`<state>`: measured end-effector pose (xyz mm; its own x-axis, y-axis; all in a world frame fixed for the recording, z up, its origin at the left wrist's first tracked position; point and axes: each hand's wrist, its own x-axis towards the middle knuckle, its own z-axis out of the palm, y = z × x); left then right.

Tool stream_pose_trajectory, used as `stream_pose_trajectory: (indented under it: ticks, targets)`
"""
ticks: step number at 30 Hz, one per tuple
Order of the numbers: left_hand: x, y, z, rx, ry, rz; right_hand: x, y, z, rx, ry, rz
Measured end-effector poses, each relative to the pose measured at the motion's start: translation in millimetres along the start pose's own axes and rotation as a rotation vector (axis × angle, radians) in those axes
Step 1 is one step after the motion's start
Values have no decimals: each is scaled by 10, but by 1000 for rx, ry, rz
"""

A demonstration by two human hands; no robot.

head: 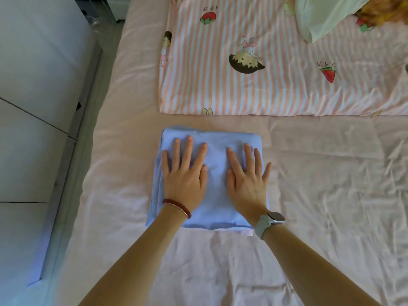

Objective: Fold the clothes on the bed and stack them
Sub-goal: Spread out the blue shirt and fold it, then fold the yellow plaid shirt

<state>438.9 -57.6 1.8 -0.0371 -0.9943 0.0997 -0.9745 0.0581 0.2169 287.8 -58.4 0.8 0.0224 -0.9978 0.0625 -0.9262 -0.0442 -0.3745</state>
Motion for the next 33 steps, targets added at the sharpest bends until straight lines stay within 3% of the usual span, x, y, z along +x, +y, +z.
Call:
stream_pose_trajectory:
  ticks: [4, 12, 15, 21, 25, 33]
  targets:
    - [-16, -167, 356, -133, -227, -151, 78, 78, 275, -30, -202, -26]
    - [100, -260, 507, -56, -375, -165, 155, 164, 394, -82, -350, 2]
    - [172, -205, 250, 44, -418, -134, 190, 139, 136, 32, -414, 18]
    - [39, 107, -588, -33, -214, -160, -117, 156, -800, 193, -132, 87]
    - [-244, 595, -1137, -63, -159, -126, -574, 331, -1541, 172, -42, 164]
    - [-659, 2359, -1532, -76, -239, 277, -1770, 1417, -2902, 185, 84, 438]
